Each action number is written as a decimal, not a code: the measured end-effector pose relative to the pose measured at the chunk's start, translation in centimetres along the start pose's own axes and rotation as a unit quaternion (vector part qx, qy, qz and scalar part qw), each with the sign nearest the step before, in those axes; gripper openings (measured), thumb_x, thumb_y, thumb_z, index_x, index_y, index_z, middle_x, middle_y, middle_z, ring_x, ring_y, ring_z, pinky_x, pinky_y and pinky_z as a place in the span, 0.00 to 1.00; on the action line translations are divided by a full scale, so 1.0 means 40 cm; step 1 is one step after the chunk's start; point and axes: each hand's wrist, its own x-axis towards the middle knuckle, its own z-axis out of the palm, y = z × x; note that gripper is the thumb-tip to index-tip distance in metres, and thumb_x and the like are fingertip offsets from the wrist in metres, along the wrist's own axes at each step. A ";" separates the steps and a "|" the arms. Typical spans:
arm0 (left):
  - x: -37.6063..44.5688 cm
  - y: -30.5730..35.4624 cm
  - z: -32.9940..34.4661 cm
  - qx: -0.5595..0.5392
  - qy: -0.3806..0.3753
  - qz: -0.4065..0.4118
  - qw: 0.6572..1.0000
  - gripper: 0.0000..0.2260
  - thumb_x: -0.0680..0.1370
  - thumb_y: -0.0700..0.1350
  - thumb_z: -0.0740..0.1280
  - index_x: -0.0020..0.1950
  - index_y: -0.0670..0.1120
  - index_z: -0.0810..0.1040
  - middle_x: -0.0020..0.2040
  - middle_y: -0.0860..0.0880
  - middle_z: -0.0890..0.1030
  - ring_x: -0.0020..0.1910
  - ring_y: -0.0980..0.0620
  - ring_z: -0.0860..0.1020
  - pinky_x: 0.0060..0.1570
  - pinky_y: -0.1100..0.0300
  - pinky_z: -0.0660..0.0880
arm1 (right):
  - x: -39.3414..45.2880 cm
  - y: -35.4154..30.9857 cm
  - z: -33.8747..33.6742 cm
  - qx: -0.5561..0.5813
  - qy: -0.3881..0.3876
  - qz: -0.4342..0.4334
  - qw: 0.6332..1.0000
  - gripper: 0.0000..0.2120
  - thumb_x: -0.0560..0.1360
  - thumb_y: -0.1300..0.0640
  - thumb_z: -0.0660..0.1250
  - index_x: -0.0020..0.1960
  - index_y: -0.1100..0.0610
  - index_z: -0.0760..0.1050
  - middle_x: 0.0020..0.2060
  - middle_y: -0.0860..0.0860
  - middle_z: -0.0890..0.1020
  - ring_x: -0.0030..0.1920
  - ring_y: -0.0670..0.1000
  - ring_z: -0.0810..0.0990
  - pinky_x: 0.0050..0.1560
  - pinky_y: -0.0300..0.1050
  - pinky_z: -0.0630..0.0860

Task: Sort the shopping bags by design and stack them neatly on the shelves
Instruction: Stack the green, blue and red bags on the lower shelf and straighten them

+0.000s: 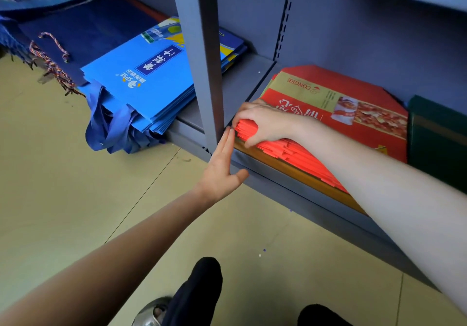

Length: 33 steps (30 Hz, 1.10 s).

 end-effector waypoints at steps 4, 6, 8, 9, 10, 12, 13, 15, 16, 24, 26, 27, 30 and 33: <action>0.008 0.006 -0.018 -0.025 -0.009 0.003 1.000 0.37 0.75 0.36 0.65 0.77 0.51 0.48 0.75 0.58 0.53 0.70 0.66 0.52 0.65 0.73 0.51 | -0.002 0.003 0.013 0.018 0.036 -0.005 0.999 0.23 0.67 0.54 0.74 0.61 0.53 0.74 0.57 0.51 0.73 0.61 0.53 0.67 0.59 0.45 0.64; 0.003 0.002 -0.018 -0.038 -0.020 -0.002 0.999 0.37 0.75 0.36 0.65 0.77 0.53 0.49 0.76 0.57 0.55 0.73 0.62 0.54 0.68 0.68 0.53 | -0.002 0.002 0.017 0.027 0.048 -0.004 0.999 0.20 0.67 0.55 0.74 0.58 0.53 0.75 0.55 0.51 0.73 0.59 0.52 0.68 0.57 0.44 0.65; 0.001 -0.004 -0.015 -0.050 -0.034 -0.011 0.998 0.37 0.75 0.37 0.64 0.78 0.54 0.47 0.76 0.57 0.55 0.74 0.57 0.56 0.71 0.62 0.55 | 0.000 0.003 0.021 0.032 0.046 0.000 0.998 0.20 0.67 0.55 0.74 0.58 0.53 0.74 0.55 0.50 0.73 0.59 0.52 0.69 0.57 0.44 0.66; 0.001 -0.005 -0.014 -0.053 -0.037 -0.013 0.998 0.38 0.75 0.38 0.64 0.78 0.55 0.47 0.77 0.56 0.55 0.74 0.57 0.56 0.71 0.60 0.55 | -0.001 0.003 0.022 0.038 0.044 0.006 0.998 0.22 0.67 0.55 0.74 0.59 0.53 0.73 0.56 0.50 0.73 0.60 0.52 0.70 0.58 0.45 0.66; 0.001 -0.004 -0.013 -0.052 -0.037 -0.011 0.998 0.38 0.75 0.38 0.64 0.78 0.54 0.47 0.77 0.56 0.55 0.74 0.56 0.56 0.71 0.60 0.55 | -0.006 0.000 0.020 0.049 0.043 0.015 0.998 0.25 0.67 0.54 0.74 0.62 0.53 0.70 0.59 0.50 0.73 0.62 0.53 0.69 0.59 0.45 0.66; 0.003 -0.004 -0.016 -0.036 -0.032 -0.005 0.999 0.37 0.75 0.38 0.64 0.78 0.52 0.48 0.77 0.54 0.55 0.74 0.56 0.57 0.70 0.61 0.56 | -0.033 -0.009 0.009 0.083 0.048 0.032 0.995 0.35 0.68 0.53 0.75 0.70 0.52 0.63 0.66 0.50 0.69 0.68 0.51 0.65 0.62 0.42 0.62; 0.004 -0.005 -0.019 -0.027 -0.024 -0.001 0.999 0.37 0.75 0.38 0.64 0.78 0.51 0.48 0.77 0.53 0.55 0.74 0.55 0.57 0.70 0.61 0.56 | -0.055 -0.013 0.003 0.098 0.059 0.036 0.993 0.39 0.67 0.52 0.75 0.73 0.52 0.60 0.69 0.50 0.66 0.70 0.50 0.62 0.64 0.40 0.59; 0.004 -0.004 -0.022 -0.002 0.000 0.011 1.000 0.36 0.75 0.38 0.64 0.78 0.49 0.49 0.77 0.52 0.54 0.75 0.54 0.56 0.71 0.62 0.56 | -0.115 -0.012 -0.007 0.104 0.080 0.046 0.990 0.42 0.67 0.52 0.76 0.74 0.50 0.57 0.72 0.48 0.61 0.72 0.48 0.58 0.66 0.38 0.55; 0.003 0.001 -0.023 0.020 0.006 0.022 1.000 0.36 0.75 0.38 0.64 0.78 0.48 0.48 0.78 0.51 0.51 0.75 0.54 0.55 0.69 0.65 0.57 | -0.151 -0.004 -0.010 0.097 0.087 0.056 0.990 0.42 0.67 0.51 0.76 0.74 0.49 0.58 0.72 0.46 0.60 0.72 0.47 0.57 0.67 0.39 0.54; 0.032 0.046 0.010 0.347 0.094 0.190 0.914 0.38 0.70 0.39 0.64 0.76 0.36 0.50 0.75 0.31 0.51 0.74 0.33 0.52 0.70 0.39 0.56 | -0.353 0.085 -0.024 0.063 -0.002 0.200 0.978 0.46 0.66 0.47 0.76 0.75 0.42 0.51 0.74 0.45 0.53 0.74 0.49 0.53 0.71 0.46 0.54; 0.048 0.058 0.030 0.396 0.098 0.216 0.887 0.37 0.69 0.41 0.63 0.76 0.39 0.51 0.75 0.32 0.53 0.74 0.32 0.52 0.69 0.39 0.54 | -0.387 0.098 -0.032 0.062 -0.019 0.212 0.975 0.46 0.66 0.47 0.76 0.75 0.41 0.51 0.74 0.45 0.53 0.73 0.49 0.54 0.70 0.44 0.54; 0.053 0.066 0.040 0.421 0.086 0.233 0.872 0.38 0.69 0.43 0.62 0.77 0.41 0.51 0.75 0.33 0.54 0.74 0.32 0.52 0.69 0.38 0.53 | -0.405 0.106 -0.033 0.058 -0.028 0.220 0.973 0.46 0.66 0.47 0.76 0.75 0.41 0.51 0.74 0.45 0.53 0.73 0.49 0.54 0.70 0.44 0.54; 0.068 0.072 0.063 0.500 0.010 0.244 0.831 0.41 0.74 0.48 0.61 0.76 0.50 0.35 0.77 0.39 0.45 0.76 0.36 0.45 0.71 0.38 0.44 | -0.443 0.122 -0.023 0.045 -0.039 0.257 0.965 0.46 0.67 0.46 0.75 0.75 0.41 0.51 0.73 0.45 0.53 0.73 0.52 0.54 0.71 0.49 0.56; 0.071 0.063 0.046 0.519 -0.006 0.249 0.818 0.44 0.72 0.47 0.66 0.77 0.50 0.39 0.77 0.39 0.53 0.75 0.39 0.54 0.71 0.40 0.48 | -0.438 0.119 -0.014 0.028 -0.052 0.277 0.959 0.46 0.66 0.44 0.75 0.75 0.41 0.50 0.74 0.44 0.51 0.74 0.56 0.49 0.72 0.56 0.56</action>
